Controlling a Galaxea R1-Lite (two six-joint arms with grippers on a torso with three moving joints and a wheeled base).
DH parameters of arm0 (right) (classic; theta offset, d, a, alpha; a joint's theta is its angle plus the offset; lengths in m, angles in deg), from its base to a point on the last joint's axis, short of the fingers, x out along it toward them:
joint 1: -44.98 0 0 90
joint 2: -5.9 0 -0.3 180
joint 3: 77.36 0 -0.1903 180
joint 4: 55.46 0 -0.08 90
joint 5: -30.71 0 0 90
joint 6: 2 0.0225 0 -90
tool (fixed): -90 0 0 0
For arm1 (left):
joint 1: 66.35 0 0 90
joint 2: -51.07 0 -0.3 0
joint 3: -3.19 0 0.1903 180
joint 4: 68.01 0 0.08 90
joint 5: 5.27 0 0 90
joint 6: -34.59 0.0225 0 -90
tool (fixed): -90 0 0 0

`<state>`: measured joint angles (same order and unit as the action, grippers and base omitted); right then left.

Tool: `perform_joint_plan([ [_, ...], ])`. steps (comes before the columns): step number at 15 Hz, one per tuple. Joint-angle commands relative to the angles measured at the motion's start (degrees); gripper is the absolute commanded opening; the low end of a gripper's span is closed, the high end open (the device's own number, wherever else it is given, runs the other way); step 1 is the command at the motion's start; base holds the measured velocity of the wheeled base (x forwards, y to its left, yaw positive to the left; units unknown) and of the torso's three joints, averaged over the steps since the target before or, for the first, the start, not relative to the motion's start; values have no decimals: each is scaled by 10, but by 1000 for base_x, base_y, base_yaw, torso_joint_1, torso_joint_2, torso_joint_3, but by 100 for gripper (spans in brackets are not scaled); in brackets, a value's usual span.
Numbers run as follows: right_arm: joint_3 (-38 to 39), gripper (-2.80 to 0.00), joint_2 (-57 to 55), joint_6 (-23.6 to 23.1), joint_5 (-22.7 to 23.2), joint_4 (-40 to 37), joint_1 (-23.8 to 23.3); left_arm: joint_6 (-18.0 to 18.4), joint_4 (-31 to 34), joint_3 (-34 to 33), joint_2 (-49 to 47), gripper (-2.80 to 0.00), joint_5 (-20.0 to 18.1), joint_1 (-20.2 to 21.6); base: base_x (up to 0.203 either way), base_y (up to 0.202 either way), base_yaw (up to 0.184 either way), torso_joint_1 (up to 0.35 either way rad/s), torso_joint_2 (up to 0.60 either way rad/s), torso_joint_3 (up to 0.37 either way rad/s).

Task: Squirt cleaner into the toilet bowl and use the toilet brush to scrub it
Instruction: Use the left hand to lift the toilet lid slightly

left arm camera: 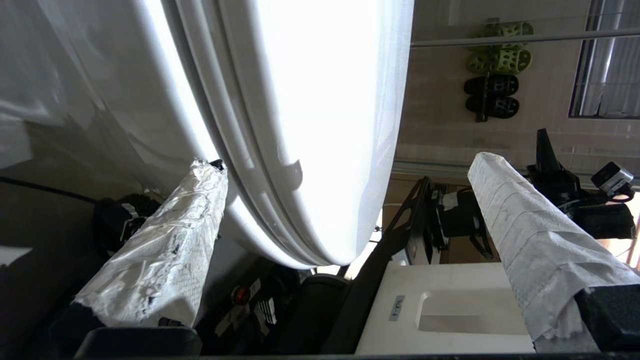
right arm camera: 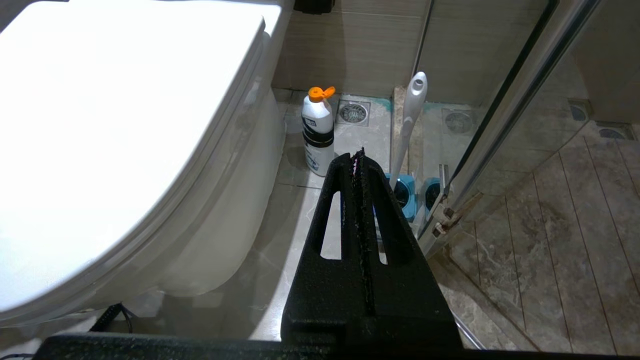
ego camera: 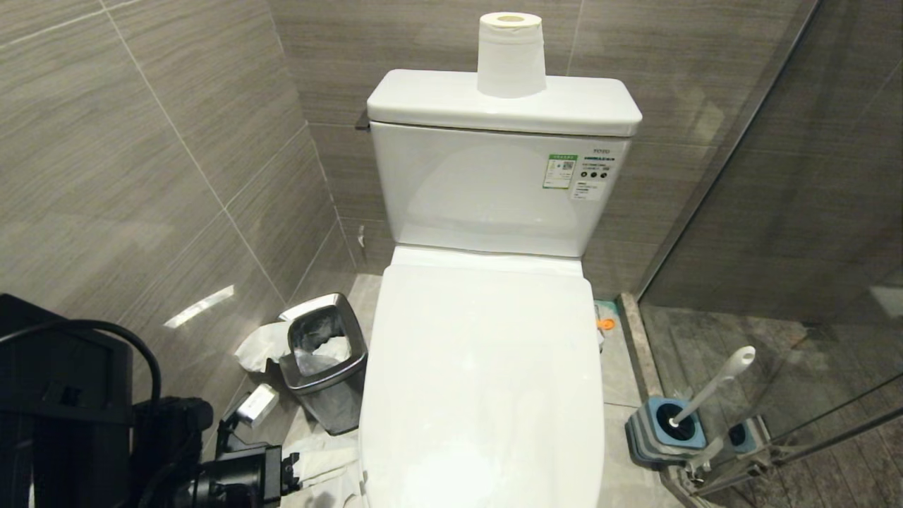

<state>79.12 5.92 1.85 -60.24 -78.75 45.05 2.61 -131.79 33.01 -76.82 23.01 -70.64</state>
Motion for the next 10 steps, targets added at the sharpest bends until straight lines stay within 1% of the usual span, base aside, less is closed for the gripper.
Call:
perform_joint_plan([
  [1, 0, -280, 0, 0, 0, 0, 0, -2, -5, 3, 1, 0, -2, -11, 0, 0, 0, 0, 0, 0],
  [2, 1, -280, 0, 0, 0, 0, 0, -2, -5, 4, -7, 0, 4, -16, 0, 0, 0, 0, 0, 0],
  [3, 0, -280, 0, 0, 0, 0, 0, -1, -5, 5, -19, 0, 19, -24, 0, 0, 0, 0, 0, 0],
  [4, 0, -280, 0, 0, 0, 0, 0, 0, -5, 11, -26, 0, 46, -31, 0, 0, 0, 0, 0, 0],
  [5, 0, -280, 0, 0, 0, 0, 0, 0, -5, 13, -30, 0, 59, -36, 0, 0, 0, 0, 0, 0],
  [10, 1, -280, 0, 0, 0, 0, 0, 0, -5, 10, -27, 0, 58, -48, 0, 0, 0, 0, 0, 0],
])
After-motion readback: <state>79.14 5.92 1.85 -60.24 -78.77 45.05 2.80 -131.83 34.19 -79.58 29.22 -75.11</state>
